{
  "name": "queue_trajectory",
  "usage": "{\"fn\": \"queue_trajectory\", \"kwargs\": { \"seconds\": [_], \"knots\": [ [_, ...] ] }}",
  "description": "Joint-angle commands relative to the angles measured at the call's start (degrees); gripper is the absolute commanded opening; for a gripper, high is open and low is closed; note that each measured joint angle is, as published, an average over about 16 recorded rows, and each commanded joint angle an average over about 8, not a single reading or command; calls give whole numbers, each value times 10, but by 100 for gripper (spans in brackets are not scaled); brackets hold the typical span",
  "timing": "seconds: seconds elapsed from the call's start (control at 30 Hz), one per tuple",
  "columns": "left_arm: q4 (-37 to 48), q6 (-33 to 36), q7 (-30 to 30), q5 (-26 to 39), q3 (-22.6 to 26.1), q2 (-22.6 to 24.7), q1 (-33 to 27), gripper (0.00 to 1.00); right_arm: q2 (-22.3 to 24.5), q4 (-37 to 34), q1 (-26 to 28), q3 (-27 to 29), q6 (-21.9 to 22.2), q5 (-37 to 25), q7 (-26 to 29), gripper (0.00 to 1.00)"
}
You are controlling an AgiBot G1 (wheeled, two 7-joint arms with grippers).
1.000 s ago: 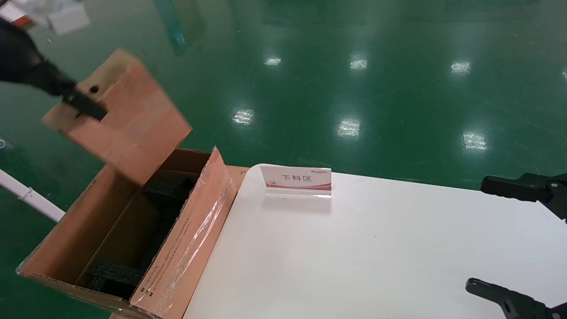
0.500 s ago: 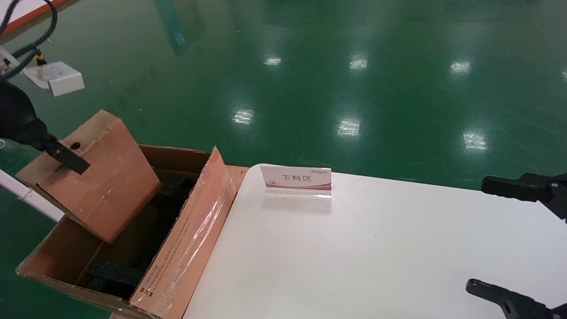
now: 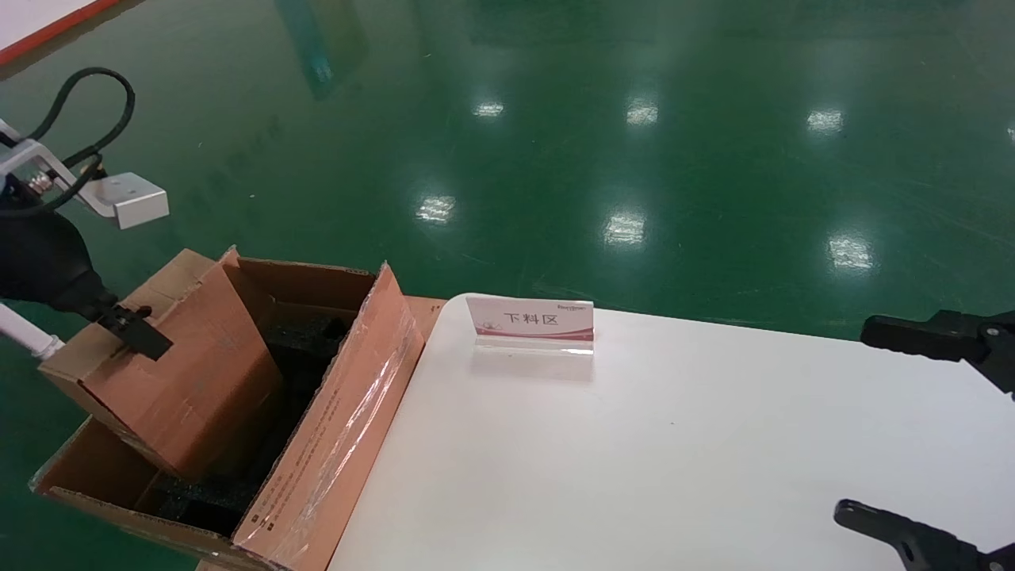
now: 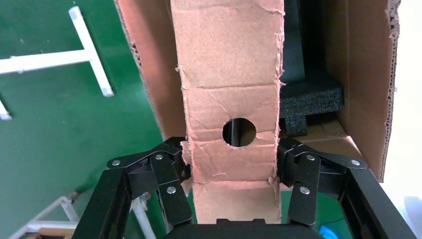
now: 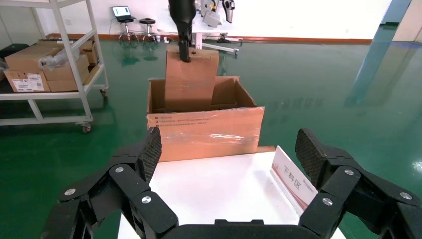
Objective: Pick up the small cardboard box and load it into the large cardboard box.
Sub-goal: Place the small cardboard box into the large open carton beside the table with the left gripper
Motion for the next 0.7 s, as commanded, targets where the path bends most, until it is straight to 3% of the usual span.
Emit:
{"fn": "queue_trajectory", "kwargs": {
  "seconds": [0.03,0.7],
  "knots": [
    [-5,-4,-10,-2,4,-2,7,0,0,0,0,0,0,0,0,100],
    [-52,-73,-90,49,27,-13,50,0,0,0,0,-1,0,1,0,100]
  ]
}}
